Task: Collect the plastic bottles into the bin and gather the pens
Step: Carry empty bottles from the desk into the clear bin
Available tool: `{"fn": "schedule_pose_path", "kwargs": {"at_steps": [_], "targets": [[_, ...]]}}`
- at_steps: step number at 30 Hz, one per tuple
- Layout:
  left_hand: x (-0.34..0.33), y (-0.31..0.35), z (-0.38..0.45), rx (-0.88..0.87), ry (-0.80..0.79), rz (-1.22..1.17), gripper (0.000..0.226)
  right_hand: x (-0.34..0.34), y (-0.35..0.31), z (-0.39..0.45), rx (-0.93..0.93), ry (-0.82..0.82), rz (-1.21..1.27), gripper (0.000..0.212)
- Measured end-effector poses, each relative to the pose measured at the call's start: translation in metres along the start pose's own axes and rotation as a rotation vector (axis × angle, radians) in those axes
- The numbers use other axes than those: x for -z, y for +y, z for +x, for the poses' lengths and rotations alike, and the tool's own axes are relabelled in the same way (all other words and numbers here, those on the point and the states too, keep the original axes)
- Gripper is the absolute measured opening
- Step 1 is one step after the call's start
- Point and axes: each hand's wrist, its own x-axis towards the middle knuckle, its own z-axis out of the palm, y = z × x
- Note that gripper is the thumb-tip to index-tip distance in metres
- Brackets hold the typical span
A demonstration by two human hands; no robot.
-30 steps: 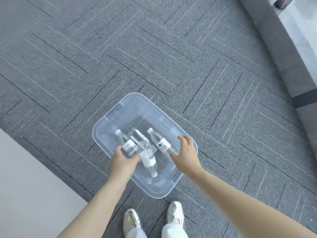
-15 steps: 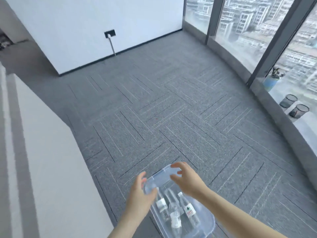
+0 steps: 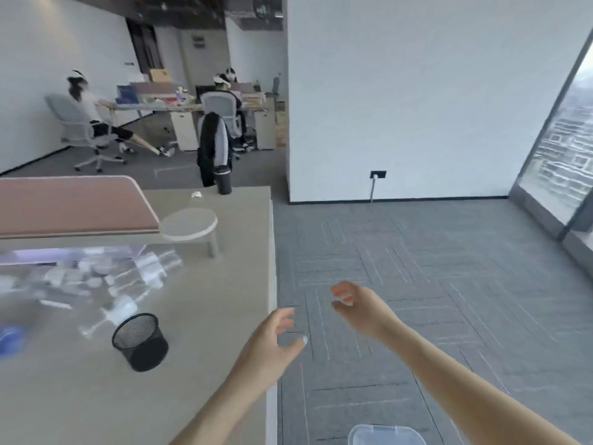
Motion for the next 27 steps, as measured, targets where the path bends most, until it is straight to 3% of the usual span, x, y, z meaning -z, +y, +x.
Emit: {"fn": "schedule_pose_path", "kwargs": {"at_steps": [5,10,18,24,27], "targets": [[0.103,-0.044,-0.049,0.07,0.167,0.061,0.042,-0.033,-0.11,-0.012,0.192,-0.019,-0.192,0.034],[0.194,-0.121,-0.116,0.18,0.204,0.217,0.045,-0.11,-0.202,-0.039,0.347,-0.084,-0.422,0.037],[0.319,-0.223,-0.203,0.337,0.21,0.362,0.051,-0.246,-0.301,-0.071,0.373,-0.254,-0.381,0.032],[0.361,-0.288,-0.249,0.413,0.233,0.316,0.047,-0.321,-0.333,-0.076,0.392,-0.363,-0.317,0.021],[0.375,-0.317,-0.258,0.451,0.247,0.262,0.045,-0.351,-0.343,-0.073,0.318,-0.413,-0.253,0.033]]}}
